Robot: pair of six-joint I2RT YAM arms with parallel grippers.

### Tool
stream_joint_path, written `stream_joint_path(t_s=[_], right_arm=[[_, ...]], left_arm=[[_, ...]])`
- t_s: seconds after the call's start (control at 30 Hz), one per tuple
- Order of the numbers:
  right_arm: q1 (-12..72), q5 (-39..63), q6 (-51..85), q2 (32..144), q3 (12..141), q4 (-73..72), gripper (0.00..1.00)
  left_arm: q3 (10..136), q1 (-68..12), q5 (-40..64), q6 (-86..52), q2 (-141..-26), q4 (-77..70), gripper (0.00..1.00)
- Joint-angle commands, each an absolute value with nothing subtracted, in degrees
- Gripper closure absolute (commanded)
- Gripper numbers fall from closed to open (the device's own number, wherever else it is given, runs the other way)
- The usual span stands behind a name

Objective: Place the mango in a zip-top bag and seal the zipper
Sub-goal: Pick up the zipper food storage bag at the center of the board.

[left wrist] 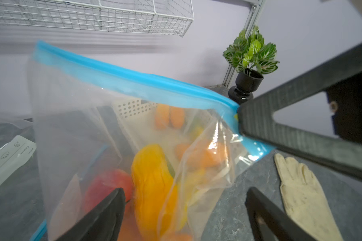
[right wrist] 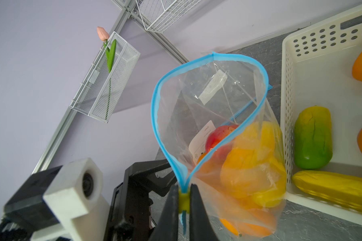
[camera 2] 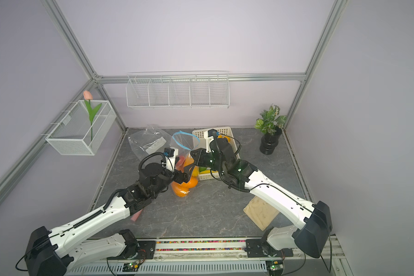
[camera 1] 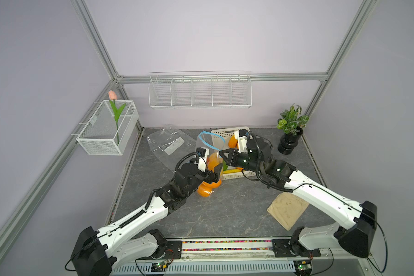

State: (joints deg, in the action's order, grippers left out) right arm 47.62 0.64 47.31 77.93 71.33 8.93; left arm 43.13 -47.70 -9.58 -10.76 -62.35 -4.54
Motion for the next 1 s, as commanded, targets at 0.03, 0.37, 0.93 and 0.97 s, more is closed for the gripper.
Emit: stream_joint_path(t_s=[0.03,0.37,0.93,0.97], right_arm=[[47.31,-0.14,49.25,76.45,69.92,5.71,0.93],[43.98,5.03,48.91,75.6,67.78,5.01,0.83],[33.26,22.95,-18.79,64.59,58.65,1.89,0.11],[33.05,23.32,-22.83,64.87,58.28,1.28,0.11]], left_arm=[[46.13,-47.83,-12.8,-9.29,-64.59,-6.52,0.07],[49.15,-47.83,-17.99,-11.65,-66.54,-5.55,0.81],[63.26,-38.19,8.64,-0.87,-62.88,15.99,0.95],[65.92,-38.17,9.62,0.73,-64.08,19.02,0.95]])
